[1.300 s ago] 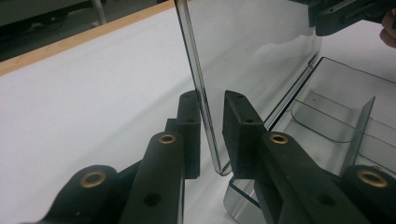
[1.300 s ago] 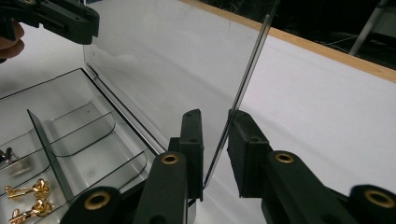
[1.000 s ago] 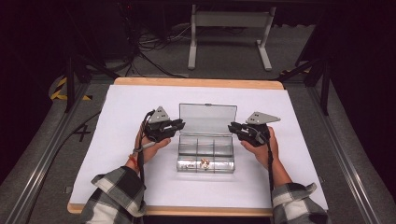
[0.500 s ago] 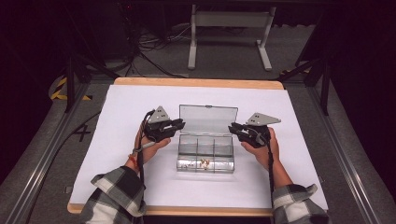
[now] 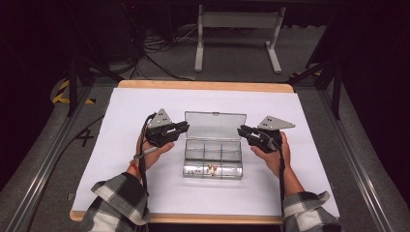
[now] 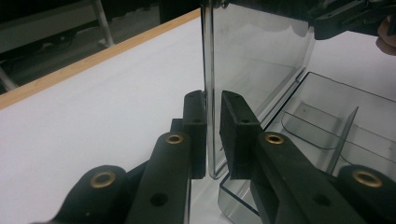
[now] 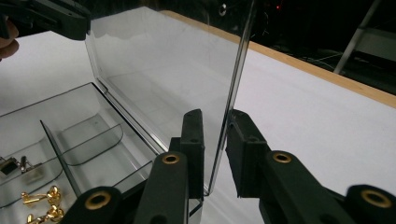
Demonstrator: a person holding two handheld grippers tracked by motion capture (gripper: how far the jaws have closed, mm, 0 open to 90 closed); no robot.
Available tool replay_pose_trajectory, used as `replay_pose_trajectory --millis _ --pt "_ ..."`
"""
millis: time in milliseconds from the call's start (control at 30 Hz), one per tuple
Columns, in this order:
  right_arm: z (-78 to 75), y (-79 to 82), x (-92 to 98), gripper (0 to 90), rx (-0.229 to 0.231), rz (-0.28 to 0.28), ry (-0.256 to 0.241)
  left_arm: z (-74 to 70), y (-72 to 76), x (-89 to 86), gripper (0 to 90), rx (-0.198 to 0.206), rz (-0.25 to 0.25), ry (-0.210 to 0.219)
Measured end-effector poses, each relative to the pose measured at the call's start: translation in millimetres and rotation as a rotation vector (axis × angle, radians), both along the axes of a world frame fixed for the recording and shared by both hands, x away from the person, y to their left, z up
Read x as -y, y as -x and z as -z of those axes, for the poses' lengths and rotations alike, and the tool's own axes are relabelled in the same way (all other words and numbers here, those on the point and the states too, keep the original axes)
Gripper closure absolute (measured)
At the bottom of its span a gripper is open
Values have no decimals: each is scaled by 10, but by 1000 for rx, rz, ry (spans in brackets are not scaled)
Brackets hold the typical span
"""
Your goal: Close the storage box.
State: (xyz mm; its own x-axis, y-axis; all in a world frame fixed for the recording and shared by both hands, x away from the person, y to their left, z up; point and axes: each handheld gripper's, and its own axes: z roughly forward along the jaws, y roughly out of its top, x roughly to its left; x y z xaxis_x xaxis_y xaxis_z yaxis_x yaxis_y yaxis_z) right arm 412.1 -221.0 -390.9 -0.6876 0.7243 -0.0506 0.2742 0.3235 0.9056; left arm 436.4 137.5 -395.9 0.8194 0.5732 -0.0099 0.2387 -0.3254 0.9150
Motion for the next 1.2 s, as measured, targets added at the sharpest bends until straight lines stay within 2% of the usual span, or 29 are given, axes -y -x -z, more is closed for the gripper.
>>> replay_pose_trajectory --millis 167,300,400,567,667,1200 --pt "-36 37 15 773 19 2 -5 -42 36 -36 810 18 -1 -4" --pt "-62 87 40 769 22 0 -34 -61 62 -40 812 21 5 -14" --pt "-66 130 33 776 34 -4 -15 -76 89 -44 813 25 8 -13" --pt "-74 168 48 792 43 -8 -28 -102 125 -43 818 42 20 -26" --pt "-87 184 57 802 49 -14 -31 -112 149 -38 821 39 21 -19" --pt "-185 311 74 825 89 -32 -2 -155 247 -69 853 50 42 -38"
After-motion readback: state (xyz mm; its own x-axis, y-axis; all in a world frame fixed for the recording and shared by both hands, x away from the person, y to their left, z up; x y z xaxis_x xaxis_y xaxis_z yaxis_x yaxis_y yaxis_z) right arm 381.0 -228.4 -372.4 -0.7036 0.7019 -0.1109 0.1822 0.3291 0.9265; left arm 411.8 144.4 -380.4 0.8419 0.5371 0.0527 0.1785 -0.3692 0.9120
